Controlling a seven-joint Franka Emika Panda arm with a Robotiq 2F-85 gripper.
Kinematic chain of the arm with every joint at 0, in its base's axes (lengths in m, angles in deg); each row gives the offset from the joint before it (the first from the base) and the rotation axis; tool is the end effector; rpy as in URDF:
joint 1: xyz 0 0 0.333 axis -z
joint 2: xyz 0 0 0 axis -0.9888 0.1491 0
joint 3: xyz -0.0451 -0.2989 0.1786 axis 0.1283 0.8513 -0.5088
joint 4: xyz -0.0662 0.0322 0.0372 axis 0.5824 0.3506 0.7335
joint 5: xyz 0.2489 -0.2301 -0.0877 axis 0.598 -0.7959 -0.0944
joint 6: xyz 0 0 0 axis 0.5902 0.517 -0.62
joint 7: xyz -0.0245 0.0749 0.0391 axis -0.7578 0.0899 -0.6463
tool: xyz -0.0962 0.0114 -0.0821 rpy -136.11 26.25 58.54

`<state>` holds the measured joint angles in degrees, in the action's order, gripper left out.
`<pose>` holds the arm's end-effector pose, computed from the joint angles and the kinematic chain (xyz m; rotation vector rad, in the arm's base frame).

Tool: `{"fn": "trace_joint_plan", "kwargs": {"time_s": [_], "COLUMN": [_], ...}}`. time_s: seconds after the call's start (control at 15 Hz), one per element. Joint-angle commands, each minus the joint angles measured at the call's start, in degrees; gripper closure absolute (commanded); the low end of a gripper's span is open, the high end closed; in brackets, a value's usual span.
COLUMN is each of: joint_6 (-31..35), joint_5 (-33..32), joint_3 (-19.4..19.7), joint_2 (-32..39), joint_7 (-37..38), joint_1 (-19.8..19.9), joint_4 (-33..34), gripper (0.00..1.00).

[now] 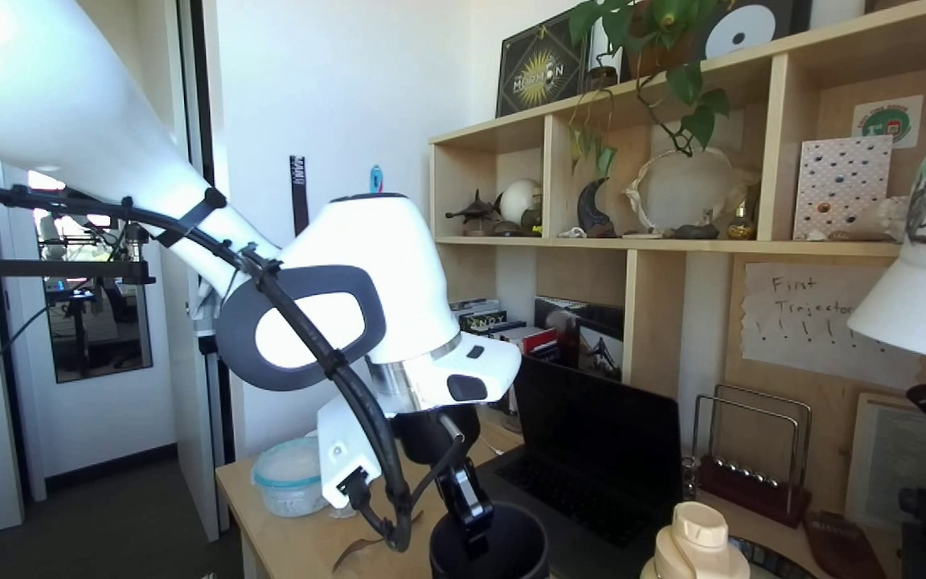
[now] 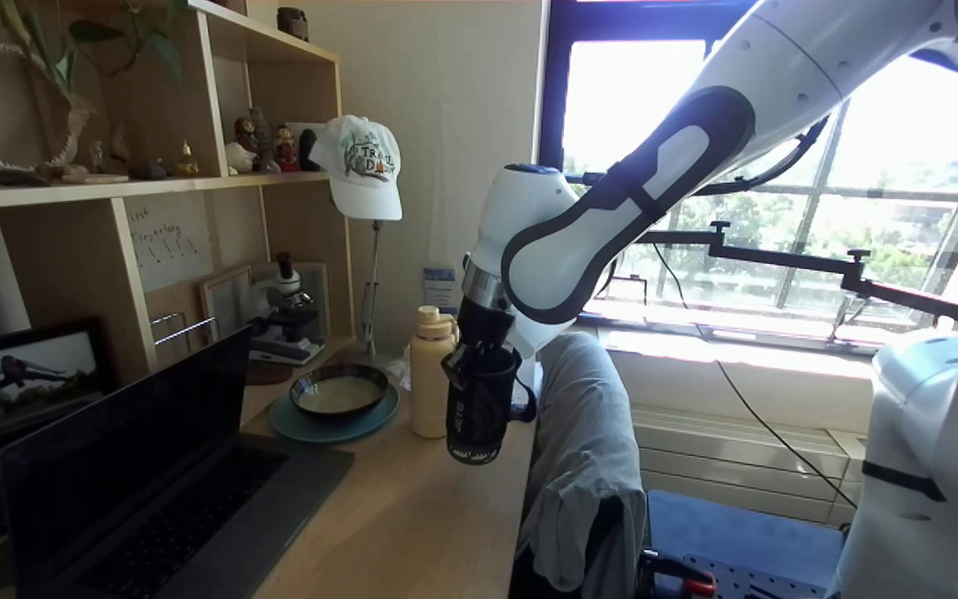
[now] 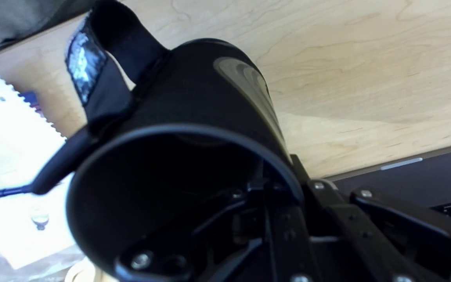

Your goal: Move the black cup to the right

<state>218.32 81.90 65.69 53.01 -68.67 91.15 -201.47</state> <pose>0.4321 -0.1304 0.3949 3.0159 -0.4242 0.4546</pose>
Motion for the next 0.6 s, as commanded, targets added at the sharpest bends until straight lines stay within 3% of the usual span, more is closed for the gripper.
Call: {"fn": "trace_joint_plan", "kwargs": {"time_s": [0.0, 0.27, 0.53], "joint_6": [-0.48, -0.65, -3.08], "joint_5": [4.41, 9.59, 9.96], "joint_3": [0.41, 0.22, -0.08], "joint_2": [3.62, 8.82, 12.28], "joint_7": [-1.55, -4.76, -5.59], "joint_1": [-1.27, -1.82, -1.29], "joint_4": [4.31, 8.33, 11.43], "gripper": [0.95, 0.95, 0.95]}}
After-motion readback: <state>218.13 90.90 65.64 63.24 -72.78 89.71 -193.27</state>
